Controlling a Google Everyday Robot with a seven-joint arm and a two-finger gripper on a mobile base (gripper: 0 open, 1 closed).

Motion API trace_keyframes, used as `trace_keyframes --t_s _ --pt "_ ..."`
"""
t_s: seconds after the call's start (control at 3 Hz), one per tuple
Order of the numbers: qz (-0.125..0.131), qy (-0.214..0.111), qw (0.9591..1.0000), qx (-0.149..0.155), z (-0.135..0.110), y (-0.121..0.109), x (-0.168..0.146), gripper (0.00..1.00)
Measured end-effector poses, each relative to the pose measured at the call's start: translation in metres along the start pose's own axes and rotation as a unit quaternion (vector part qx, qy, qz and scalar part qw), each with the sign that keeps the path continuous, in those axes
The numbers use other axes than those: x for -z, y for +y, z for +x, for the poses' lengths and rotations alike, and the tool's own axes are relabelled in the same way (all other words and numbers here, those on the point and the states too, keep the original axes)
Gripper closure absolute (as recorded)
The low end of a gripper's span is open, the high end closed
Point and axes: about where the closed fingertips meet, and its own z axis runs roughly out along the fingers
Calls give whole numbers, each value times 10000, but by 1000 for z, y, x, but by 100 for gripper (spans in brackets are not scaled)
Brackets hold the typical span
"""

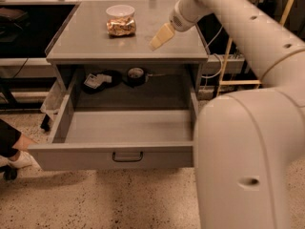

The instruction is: Pick orange can from top drawer and place on counter

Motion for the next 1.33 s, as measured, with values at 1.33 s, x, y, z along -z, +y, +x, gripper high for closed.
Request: trace_keyframes --t_s 1.33 --pt "2638 -1288 9534 -690 3 25 302 0"
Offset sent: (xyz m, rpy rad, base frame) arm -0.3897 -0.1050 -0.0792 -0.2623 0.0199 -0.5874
